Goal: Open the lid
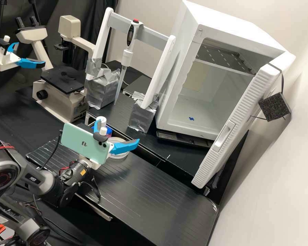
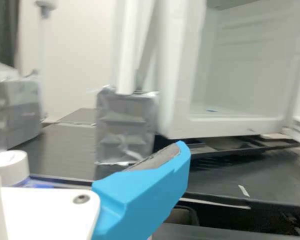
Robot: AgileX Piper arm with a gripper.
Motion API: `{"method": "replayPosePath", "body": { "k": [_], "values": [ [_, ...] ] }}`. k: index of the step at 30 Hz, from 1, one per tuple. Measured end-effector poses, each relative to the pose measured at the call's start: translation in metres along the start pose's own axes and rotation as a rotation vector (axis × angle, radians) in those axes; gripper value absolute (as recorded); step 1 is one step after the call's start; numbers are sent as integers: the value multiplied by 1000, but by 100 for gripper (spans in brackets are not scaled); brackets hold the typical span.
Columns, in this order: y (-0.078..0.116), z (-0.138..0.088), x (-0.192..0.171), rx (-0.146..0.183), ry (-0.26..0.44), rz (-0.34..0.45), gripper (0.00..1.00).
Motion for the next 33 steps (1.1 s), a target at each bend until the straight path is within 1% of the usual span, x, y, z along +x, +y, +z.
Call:
{"method": "replayPosePath", "body": {
  "k": [2,5,8,12,15,23,29,33],
  "values": [
    [-2,1,1,1,-2,-13,100],
    [-6,5,2,12,-22,-36,100],
    [-8,8,3,18,-38,-47,100],
    [-5,15,2,0,-65,-46,100],
    [-2,19,0,10,-81,-44,100],
    [-1,22,-2,20,-77,-71,100],
    [-5,27,-1,36,-98,-99,100],
    [-6,29,-1,36,-106,-106,100]
  ]
}}
